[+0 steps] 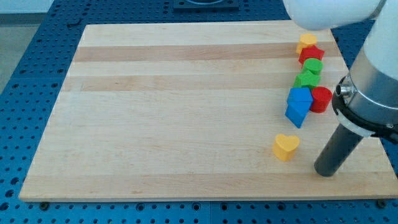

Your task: Move the yellow heart towards the center

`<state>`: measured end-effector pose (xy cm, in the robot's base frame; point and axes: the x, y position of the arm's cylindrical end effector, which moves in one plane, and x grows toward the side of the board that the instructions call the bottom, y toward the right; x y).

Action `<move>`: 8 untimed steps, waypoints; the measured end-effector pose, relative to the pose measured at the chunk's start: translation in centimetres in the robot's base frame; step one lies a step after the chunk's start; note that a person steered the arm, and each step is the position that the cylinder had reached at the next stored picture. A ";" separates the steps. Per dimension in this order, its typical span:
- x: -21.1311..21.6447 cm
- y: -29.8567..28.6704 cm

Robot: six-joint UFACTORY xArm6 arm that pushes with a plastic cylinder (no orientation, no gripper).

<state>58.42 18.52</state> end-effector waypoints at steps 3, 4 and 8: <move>-5.6 -6.9; -4.3 -4.7; -10.3 -10.7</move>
